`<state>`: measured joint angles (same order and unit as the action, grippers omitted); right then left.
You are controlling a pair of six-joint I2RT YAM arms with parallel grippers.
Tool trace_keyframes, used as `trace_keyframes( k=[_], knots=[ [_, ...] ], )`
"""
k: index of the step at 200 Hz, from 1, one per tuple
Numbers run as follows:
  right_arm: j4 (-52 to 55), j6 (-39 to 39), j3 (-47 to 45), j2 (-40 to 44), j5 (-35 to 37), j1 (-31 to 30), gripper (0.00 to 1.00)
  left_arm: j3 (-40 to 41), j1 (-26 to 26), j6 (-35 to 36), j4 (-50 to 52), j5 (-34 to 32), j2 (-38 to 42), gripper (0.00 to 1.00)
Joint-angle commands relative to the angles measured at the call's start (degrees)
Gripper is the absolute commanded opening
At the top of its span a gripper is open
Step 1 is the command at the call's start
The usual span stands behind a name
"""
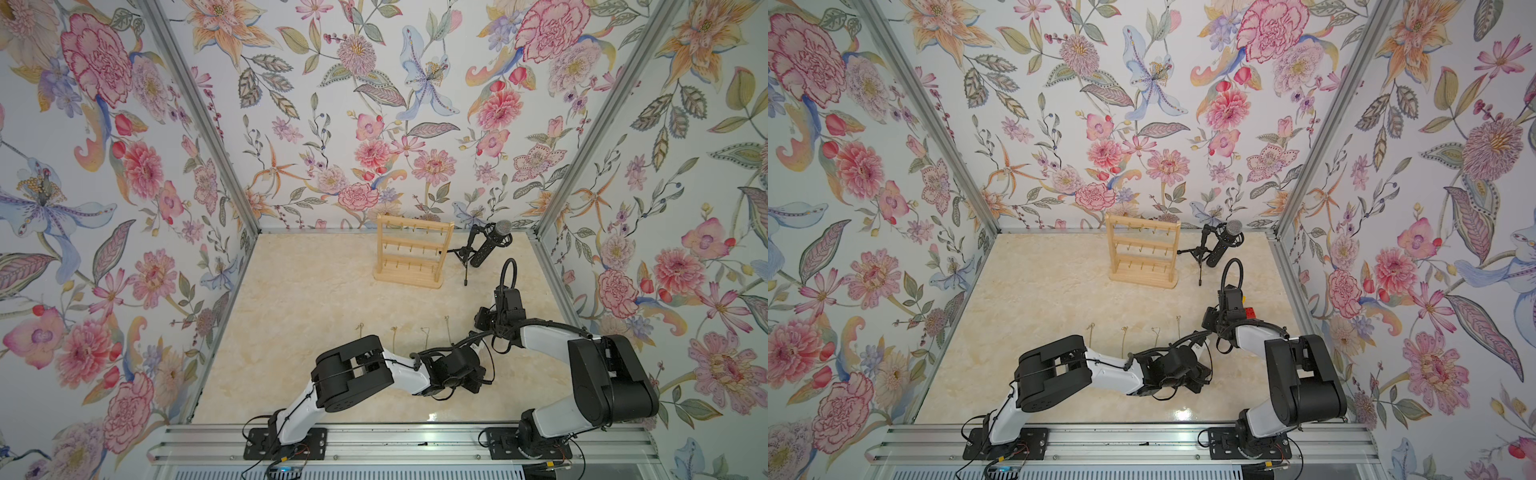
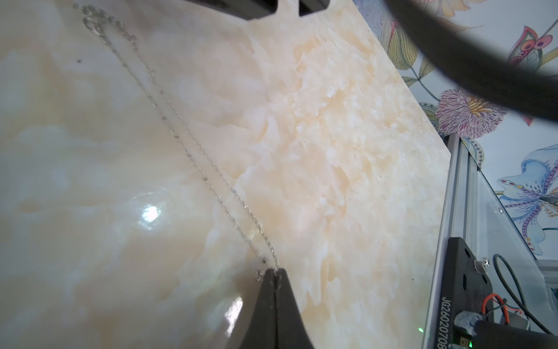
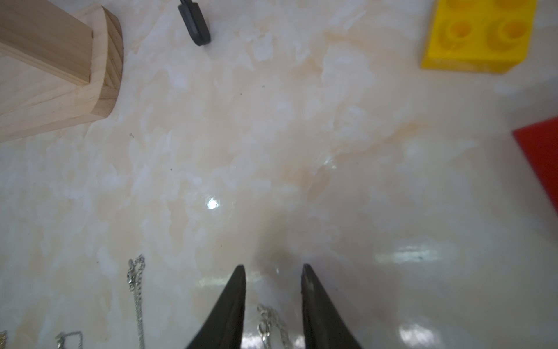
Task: Take the necklace off the jewelry display stand
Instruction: Place the necklace at the center of the board.
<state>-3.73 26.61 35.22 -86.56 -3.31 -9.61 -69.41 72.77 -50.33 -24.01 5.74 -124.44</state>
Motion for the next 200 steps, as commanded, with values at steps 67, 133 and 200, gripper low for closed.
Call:
trace_keyframes(
  k=[67, 133, 200],
  knots=[
    [1.0, 1.1, 0.5, 11.8, -2.5, 1.4, 0.41, -1.7, 0.3, 3.9, 10.6, -4.1, 0.6, 0.10],
    [3.9, 1.3, -2.4, 25.3, -0.4, 2.3, 0.47, -3.5, 0.4, 6.8, 12.2, -5.9, 1.8, 0.14],
    [5.6, 1.1, -8.3, 40.3, 1.8, 4.2, 0.55, -2.0, 0.6, 11.7, 13.2, -11.4, 9.9, 0.22]
  ],
)
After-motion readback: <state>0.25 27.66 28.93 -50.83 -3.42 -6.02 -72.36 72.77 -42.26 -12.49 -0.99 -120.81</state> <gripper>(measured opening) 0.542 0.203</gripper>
